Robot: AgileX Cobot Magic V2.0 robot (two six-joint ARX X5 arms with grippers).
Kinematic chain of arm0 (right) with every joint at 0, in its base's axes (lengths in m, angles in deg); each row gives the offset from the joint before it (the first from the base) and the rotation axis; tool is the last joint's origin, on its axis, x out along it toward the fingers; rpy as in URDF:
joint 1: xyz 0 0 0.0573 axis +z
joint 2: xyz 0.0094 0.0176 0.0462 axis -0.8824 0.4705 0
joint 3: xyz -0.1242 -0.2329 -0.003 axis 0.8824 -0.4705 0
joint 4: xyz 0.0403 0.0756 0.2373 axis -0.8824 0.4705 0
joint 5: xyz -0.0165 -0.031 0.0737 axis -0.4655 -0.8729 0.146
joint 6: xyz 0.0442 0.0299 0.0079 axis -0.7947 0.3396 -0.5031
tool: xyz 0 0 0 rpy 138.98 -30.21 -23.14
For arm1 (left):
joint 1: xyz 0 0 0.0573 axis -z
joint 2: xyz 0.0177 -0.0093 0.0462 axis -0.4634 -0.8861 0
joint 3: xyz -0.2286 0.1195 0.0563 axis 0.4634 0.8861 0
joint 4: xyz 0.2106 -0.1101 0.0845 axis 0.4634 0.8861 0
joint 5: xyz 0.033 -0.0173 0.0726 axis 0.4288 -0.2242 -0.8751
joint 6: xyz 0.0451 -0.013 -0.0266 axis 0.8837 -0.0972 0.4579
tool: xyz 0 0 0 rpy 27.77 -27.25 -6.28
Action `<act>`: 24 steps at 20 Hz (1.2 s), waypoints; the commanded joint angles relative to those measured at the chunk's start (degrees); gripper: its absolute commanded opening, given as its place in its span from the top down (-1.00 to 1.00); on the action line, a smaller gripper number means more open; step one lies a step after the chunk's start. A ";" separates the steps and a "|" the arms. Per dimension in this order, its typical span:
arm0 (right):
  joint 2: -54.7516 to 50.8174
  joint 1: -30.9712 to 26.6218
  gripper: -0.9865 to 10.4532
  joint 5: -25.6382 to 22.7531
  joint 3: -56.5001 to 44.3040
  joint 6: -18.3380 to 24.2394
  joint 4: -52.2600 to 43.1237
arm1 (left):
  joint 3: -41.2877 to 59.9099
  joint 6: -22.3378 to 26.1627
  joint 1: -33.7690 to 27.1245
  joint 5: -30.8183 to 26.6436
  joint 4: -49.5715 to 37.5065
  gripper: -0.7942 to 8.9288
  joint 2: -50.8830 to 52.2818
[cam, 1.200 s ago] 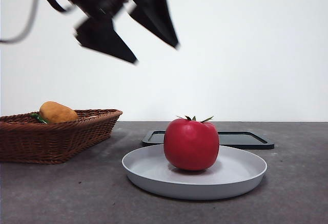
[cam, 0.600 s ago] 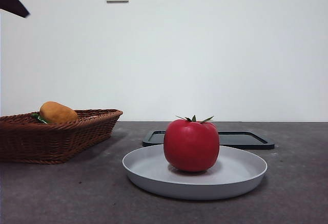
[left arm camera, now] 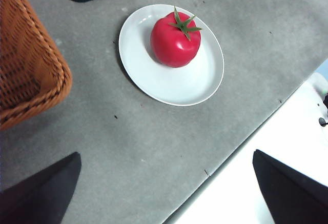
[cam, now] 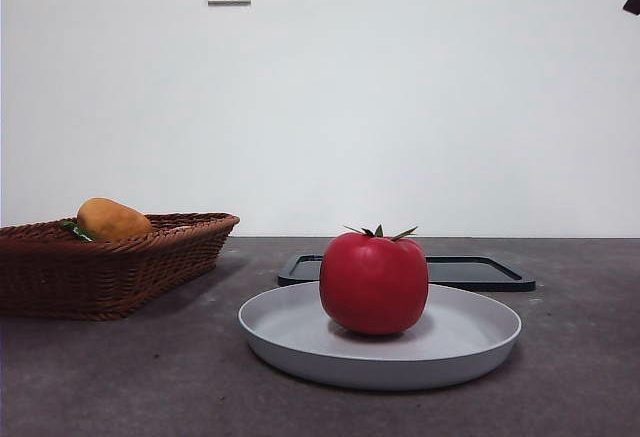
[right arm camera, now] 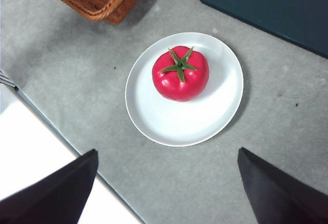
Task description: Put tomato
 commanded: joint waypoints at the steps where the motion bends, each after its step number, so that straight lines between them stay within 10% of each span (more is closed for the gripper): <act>1: 1.84 0.83 0.07 0.13 1.09 -0.44 -2.45 | -0.96 0.72 0.22 0.35 -0.61 -0.32 -0.33; 24: 37.68 15.74 -0.06 -8.17 1.09 -0.59 -30.18 | -0.96 0.70 0.22 0.35 -1.09 -0.32 -0.33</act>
